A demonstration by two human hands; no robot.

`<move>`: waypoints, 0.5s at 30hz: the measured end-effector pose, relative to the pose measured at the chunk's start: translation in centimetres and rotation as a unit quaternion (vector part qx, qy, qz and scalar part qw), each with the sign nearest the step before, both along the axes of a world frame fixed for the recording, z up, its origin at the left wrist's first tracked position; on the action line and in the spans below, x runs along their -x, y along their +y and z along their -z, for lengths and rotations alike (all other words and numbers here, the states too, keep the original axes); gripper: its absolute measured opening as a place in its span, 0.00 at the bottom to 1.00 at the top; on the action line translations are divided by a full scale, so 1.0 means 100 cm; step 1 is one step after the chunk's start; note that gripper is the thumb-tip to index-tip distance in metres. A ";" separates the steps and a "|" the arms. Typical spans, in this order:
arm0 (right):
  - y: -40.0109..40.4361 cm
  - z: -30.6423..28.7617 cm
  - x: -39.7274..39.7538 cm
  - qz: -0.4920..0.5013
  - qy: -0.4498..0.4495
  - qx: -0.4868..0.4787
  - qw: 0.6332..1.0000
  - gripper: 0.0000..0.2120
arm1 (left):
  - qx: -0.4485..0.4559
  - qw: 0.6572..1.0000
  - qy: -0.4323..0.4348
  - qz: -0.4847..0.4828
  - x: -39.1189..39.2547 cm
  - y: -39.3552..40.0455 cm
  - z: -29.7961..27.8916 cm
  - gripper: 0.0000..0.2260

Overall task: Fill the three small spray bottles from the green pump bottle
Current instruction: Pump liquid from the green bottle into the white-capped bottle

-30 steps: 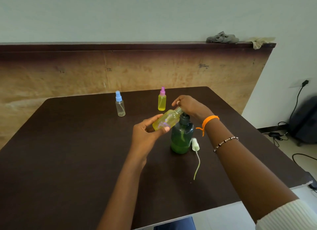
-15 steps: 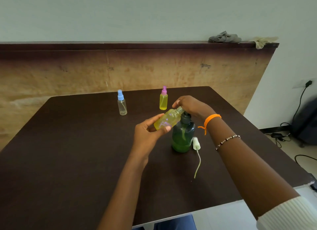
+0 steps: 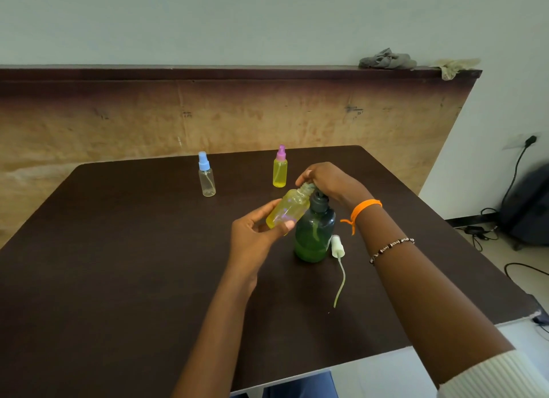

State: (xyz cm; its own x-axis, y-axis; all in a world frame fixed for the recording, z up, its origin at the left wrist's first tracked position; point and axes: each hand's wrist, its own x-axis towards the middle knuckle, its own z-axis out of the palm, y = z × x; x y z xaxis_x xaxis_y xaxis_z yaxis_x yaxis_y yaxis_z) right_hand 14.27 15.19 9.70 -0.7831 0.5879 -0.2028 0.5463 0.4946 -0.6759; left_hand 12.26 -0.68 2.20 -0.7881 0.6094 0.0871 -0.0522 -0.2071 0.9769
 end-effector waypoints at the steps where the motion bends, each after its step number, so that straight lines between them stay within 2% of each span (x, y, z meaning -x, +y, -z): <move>1: -0.001 -0.001 0.001 -0.003 -0.007 -0.002 1.000 0.16 | 0.001 1.000 0.004 -0.001 0.001 -0.001 -0.002 0.19; 4: 0.000 -0.001 0.002 -0.001 -0.023 -0.002 1.000 0.15 | 0.010 1.000 0.026 -0.006 0.004 -0.002 -0.004 0.20; 9: 0.005 0.006 0.000 0.014 0.015 -0.007 1.000 0.16 | 0.026 0.999 0.031 -0.011 0.003 -0.002 -0.003 0.19; 15: 0.001 -0.004 0.002 -0.011 -0.051 -0.027 0.998 0.15 | 0.031 0.999 0.033 -0.011 0.004 -0.004 -0.007 0.20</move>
